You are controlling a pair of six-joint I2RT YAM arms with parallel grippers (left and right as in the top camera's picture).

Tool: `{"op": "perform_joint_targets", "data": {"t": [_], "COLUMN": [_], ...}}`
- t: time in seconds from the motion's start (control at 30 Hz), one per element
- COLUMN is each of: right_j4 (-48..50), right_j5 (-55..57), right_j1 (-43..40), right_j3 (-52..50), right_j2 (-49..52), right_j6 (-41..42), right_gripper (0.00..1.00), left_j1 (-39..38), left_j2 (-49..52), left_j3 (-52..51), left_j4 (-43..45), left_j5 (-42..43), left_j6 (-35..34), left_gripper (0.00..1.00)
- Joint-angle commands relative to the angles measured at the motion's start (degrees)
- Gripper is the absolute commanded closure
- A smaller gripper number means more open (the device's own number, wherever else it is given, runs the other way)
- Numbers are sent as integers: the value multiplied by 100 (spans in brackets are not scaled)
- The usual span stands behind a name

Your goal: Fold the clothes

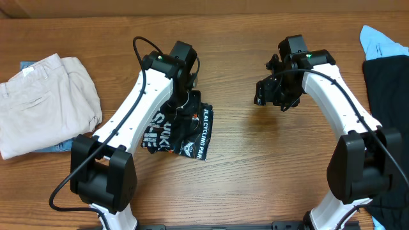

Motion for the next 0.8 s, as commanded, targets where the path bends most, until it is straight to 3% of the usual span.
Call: {"op": "perform_joint_targets", "data": {"t": [0.0,0.2,0.27,0.37,0.6,0.77], "right_j4": [-20,-15,-11,-17,-44,-234], "right_j5": [22,20,22,20,-70,-1126], "right_j1": [4,4,4,4,11,125], "right_j3": [136,136,136,136,136,133], "right_j2": [-85,-85,-85,-85,-85,-85], "right_j6": [2,2,2,2,0,-693], "right_gripper": [31,31,31,31,30,31], "left_j1": [-50,-96,-166,-199,140,667], "left_j2": [-13,-13,-13,-20,-26,-20], "left_j3": [-74,-74,-74,-46,273,286], "left_j4": [208,363,516,682,682,619], "left_j5": [-122,70,551,892,638,-116], "left_j6": [-413,-481,-214,254,682,680], "left_gripper": [94,90,69,62,62,62]}}
